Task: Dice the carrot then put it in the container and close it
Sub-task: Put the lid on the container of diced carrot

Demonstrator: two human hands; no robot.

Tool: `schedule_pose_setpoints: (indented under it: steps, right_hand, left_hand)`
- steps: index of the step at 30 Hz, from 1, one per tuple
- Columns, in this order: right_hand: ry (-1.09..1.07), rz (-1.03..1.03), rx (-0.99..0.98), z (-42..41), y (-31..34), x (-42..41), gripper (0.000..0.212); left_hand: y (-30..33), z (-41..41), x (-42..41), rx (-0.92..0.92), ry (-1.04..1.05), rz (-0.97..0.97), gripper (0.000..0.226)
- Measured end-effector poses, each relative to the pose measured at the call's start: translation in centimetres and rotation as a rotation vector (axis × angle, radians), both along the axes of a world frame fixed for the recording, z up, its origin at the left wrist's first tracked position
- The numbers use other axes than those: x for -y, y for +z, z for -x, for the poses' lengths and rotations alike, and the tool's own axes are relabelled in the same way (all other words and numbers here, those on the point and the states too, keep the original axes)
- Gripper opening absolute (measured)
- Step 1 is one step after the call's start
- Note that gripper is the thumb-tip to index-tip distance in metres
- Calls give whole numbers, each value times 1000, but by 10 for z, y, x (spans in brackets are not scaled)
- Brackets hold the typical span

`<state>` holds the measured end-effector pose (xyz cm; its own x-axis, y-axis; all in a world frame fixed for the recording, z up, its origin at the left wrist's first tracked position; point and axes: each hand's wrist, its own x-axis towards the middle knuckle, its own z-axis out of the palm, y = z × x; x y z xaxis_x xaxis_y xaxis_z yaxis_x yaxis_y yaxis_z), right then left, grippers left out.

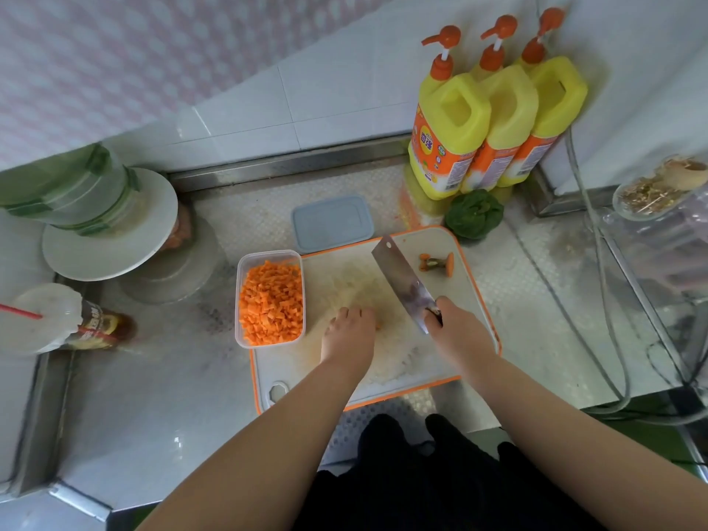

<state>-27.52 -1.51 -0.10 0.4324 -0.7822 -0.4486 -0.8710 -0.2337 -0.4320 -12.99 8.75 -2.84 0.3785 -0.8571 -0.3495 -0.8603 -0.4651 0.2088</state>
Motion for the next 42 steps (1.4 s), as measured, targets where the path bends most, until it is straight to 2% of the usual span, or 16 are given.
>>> schedule_pose_setpoints:
  steps: [2,7,9,12,14,16,17,19,22,24,25,29,34,36,38,42]
  right_hand:
    - [-12,-32,-4,0,-4,6,23]
    - [5,17,-130,-5,-13,21,37]
    - [60,98,-250,-11,-10,23,42]
    - [223,364,-435,-34,0,22,54]
    - [308,434,-383,-65,8,25,51]
    - [317,342,-181,-103,15,34,43]
    - [268,251,-74,-123,15,40,43]
    - [128,118,60,-159,15,56,49]
    - [61,111,-18,-194,10,76,68]
    - [8,96,-96,-204,3,83,77]
    - [-6,112,-132,-205,-3,84,75]
    - [35,204,-159,-208,-23,83,41]
    - [-107,41,-3,-208,-30,83,34]
    - [-175,21,7,-211,-29,81,49]
    - [-172,16,-30,-215,-26,79,73]
    - [196,76,-82,-220,-26,82,108]
  left_hand:
    - [6,-3,-3,-6,-2,52,19]
    - [26,-38,-15,108,192,490,13]
    - [32,-58,-25,95,312,463,5]
    - [37,-85,-39,91,448,297,12]
    - [37,-96,-47,127,410,317,10]
    - [36,-101,-53,190,391,357,9]
    - [36,-102,-55,209,417,373,16]
    - [38,-105,-58,113,525,339,39]
    - [40,-113,-65,-161,656,238,72]
    - [40,-116,-67,-272,713,198,77]
    - [39,-117,-68,-291,730,189,76]
    - [39,-118,-69,-309,792,234,62]
    - [38,-120,-68,-312,820,290,48]
    - [39,-119,-66,-326,837,286,47]
    - [41,-118,-64,-337,843,276,48]
    - [43,-118,-64,-359,823,285,43]
